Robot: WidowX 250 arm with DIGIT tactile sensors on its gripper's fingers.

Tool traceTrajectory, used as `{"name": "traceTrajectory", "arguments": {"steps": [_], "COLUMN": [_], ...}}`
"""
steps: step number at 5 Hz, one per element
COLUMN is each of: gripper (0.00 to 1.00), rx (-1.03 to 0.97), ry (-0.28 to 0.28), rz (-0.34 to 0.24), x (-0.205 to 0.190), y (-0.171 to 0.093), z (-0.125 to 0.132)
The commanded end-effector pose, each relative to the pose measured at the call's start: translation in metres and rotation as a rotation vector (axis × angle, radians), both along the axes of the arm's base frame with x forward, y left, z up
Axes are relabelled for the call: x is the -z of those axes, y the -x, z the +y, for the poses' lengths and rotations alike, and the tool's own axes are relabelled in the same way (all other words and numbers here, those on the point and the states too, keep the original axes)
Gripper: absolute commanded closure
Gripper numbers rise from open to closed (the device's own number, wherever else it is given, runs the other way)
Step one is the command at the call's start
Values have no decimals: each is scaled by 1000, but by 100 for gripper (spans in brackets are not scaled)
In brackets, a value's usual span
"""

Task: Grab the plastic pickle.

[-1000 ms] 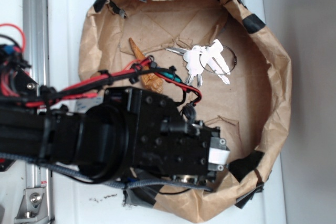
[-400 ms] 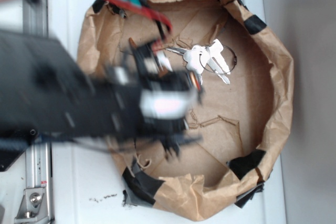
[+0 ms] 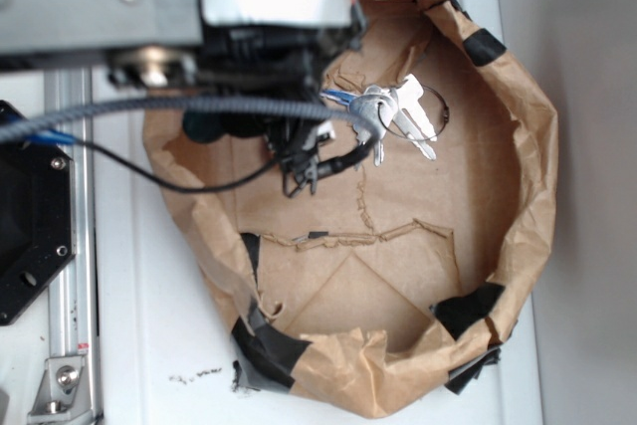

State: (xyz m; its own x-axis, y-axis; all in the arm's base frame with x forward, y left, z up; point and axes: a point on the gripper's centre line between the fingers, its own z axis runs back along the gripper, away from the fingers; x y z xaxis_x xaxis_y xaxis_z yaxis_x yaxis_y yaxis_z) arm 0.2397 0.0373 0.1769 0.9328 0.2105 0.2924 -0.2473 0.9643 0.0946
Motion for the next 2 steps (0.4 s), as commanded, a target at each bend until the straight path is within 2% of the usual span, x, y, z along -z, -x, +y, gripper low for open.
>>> {"name": "traceTrajectory", "arguments": {"steps": [1, 2], "gripper": [100, 100], "rx": [2, 14], "ry": [26, -6], "rz": [-137, -108], "x": [-57, -44], "y": [-11, -16], "z": [-4, -16]}}
